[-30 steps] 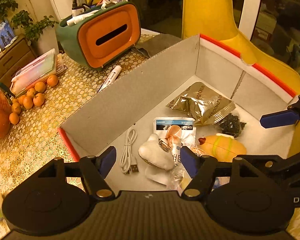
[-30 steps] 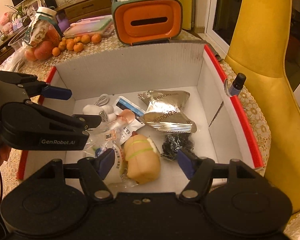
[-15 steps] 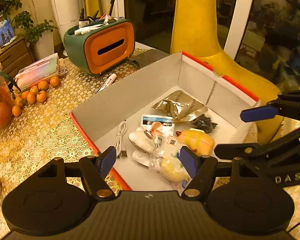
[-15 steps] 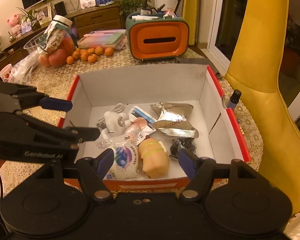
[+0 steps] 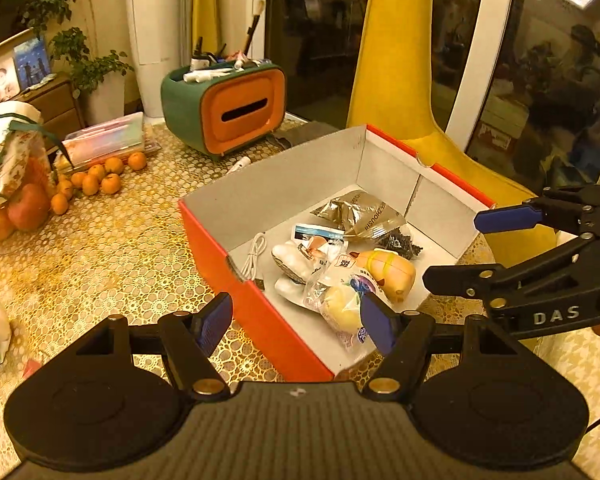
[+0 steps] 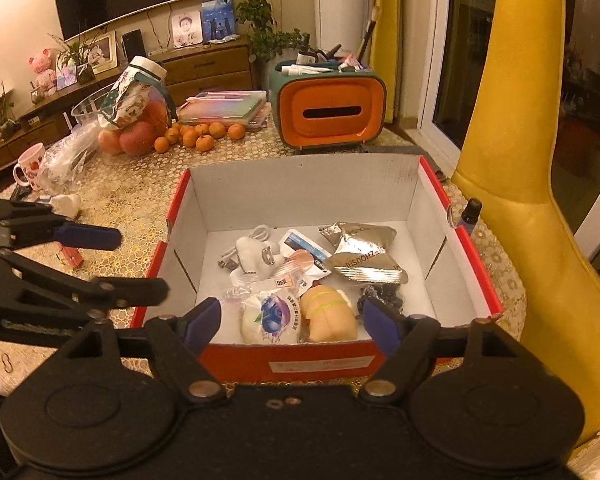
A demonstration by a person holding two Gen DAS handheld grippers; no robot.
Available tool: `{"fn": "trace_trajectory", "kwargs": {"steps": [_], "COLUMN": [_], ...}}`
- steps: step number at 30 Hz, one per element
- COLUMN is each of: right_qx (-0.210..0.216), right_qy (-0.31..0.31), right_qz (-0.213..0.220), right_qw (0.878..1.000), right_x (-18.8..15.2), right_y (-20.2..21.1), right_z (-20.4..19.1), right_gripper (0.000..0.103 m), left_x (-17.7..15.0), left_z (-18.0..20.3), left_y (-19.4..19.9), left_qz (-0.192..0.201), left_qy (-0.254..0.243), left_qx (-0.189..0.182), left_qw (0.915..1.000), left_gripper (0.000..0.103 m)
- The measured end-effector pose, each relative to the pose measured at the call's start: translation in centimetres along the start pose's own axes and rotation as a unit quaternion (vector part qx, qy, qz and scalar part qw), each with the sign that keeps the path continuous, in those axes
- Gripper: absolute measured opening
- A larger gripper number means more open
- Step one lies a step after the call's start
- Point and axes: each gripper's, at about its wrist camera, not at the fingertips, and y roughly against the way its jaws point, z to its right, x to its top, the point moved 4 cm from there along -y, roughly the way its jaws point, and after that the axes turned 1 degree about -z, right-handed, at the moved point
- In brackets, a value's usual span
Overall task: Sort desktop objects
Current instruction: 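Withdraw both tools from the box back over the table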
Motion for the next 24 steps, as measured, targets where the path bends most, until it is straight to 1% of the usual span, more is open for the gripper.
{"fn": "trace_trajectory", "kwargs": {"steps": [4,9,13,15,18,21,23,24], "right_qx": [0.003,0.003,0.004,0.003,0.003,0.006,0.007,0.009], "right_qy": [-0.001,-0.002,-0.001,0.002,0.001,0.003,0.008,0.011], "right_qz": [0.006,0.008,0.012,0.017,0.020,0.022,0.020,0.019], "right_qw": [1.000,1.000,1.000,1.000,1.000,1.000,1.000,1.000], "right_x": [-0.4,-0.8,-1.0,-1.1,-1.1,-1.3,-1.4,-1.4], "right_y": [0.2,0.3,0.8,1.0,1.3,1.4,1.3,1.2], "right_z": [-0.8,-2.1,-3.0,-3.4,-4.0,-4.8,-5.7,-6.1], "right_gripper": [0.082,0.083,0.086,0.087,0.091,0.094,0.096,0.096], "left_x": [-0.6,-1.5,-2.4,-2.9,-3.6,-4.4,-4.8,-5.1], "left_z": [-0.2,-0.7,-1.2,-1.8,-2.8,-4.1,-5.2,-5.7], "left_y": [1.5,2.6,3.0,3.2,3.5,4.1,4.5,4.7], "left_qz": [0.022,0.038,0.044,0.044,0.047,0.055,0.059,0.060], "left_qy": [0.000,0.010,0.012,0.021,0.036,0.049,0.055,0.057], "left_qx": [0.003,0.004,0.004,0.002,-0.002,0.001,0.004,0.005], "left_qw": [0.9997,0.9992,0.9990,0.9988,0.9983,0.9973,0.9968,0.9965], "left_gripper": [0.070,0.070,0.078,0.083,0.085,0.092,0.094,0.099]}}
